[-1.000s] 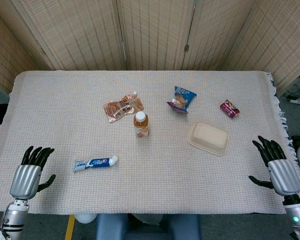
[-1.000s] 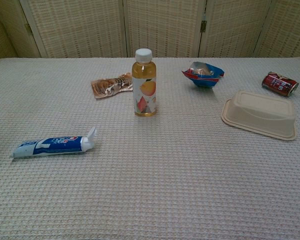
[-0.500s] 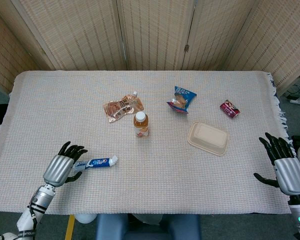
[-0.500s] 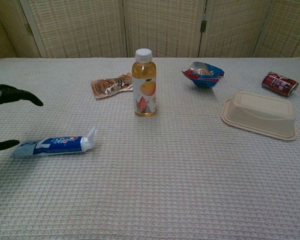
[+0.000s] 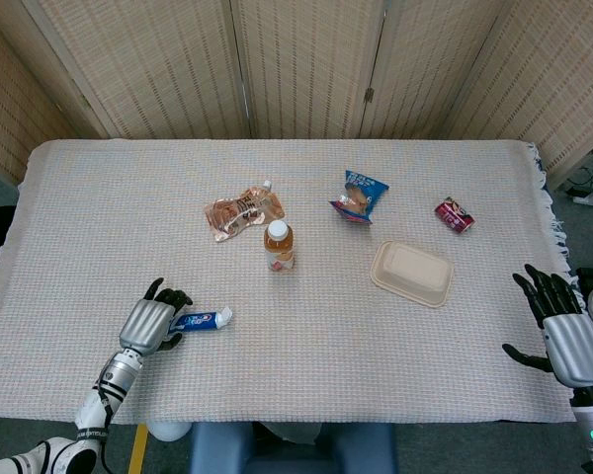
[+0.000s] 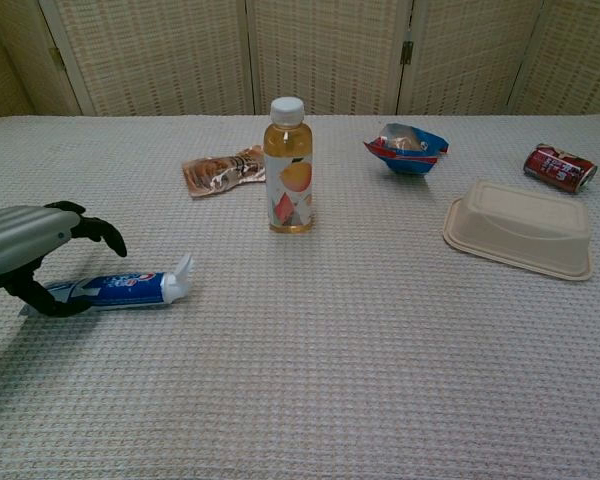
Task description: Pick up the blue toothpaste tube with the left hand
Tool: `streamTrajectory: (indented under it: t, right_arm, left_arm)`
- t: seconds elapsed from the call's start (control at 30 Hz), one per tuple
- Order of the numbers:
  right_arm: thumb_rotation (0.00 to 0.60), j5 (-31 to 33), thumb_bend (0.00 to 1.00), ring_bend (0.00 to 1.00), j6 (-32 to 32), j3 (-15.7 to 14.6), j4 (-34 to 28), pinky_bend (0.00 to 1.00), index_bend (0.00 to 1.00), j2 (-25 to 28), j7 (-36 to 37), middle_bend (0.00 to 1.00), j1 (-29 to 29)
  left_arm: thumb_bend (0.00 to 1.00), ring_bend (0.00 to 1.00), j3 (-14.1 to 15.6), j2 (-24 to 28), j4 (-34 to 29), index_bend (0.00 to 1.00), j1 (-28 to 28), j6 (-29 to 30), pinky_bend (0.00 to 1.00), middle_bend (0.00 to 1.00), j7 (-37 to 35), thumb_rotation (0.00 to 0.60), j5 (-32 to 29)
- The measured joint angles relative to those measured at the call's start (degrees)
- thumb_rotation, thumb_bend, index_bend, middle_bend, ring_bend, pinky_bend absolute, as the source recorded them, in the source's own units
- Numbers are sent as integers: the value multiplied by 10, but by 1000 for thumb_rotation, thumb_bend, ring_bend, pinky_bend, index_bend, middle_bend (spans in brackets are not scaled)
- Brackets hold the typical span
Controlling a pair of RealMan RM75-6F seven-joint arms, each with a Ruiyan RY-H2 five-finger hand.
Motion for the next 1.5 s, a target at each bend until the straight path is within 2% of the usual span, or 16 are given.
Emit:
streamTrajectory:
  t: [0.27,0.4,0.57,0.73,0.97,1.1,1.17,1.4,1.5]
  right_arm:
    - [600,4,82,0,-2,-1,7,0,0,-3,6,9,-2]
    - [600,4,82,0,-3,-1,9,0,0,-5,10,9,-1]
    - [600,4,82,0,-5,0,11,0,0,-7,13,9,1]
    - [600,5,82,0,-5,0,11,0,0,-7,14,9,0]
    - [600,4,82,0,-4,1,7,0,0,-6,12,9,0]
    - [600,1,82,0,-3,1,2,0,0,-5,7,9,1]
    - [600,-1,82,0,-3,1,-2,0,0,-4,4,9,3]
    - [600,-15,82,10,-19,2,-24,0,5,4,0,26,19]
    - [600,-36,82,53,-25,3,-37,0,63,7,0,59,35]
  left_arm:
    - [347,307,4,-23,20,412,-6,0,118,370,20,600,-25]
    - [401,405,5,-32,32,482,-6,11,232,470,2,600,-14]
    - [436,444,8,-40,56,506,-9,16,282,514,-33,600,0]
    - [473,490,12,-46,72,537,-12,15,410,555,-51,600,8]
    - [570,602,24,-53,111,644,-18,15,648,664,-96,600,38]
    - [728,683,32,-57,133,720,-23,17,759,749,-144,600,64]
    - [770,716,38,-60,154,749,-26,24,782,783,-180,600,83]
    - [794,739,60,-64,213,770,-38,65,784,805,-328,600,155]
    - [796,739,65,-57,216,770,-46,96,792,805,-372,600,185]
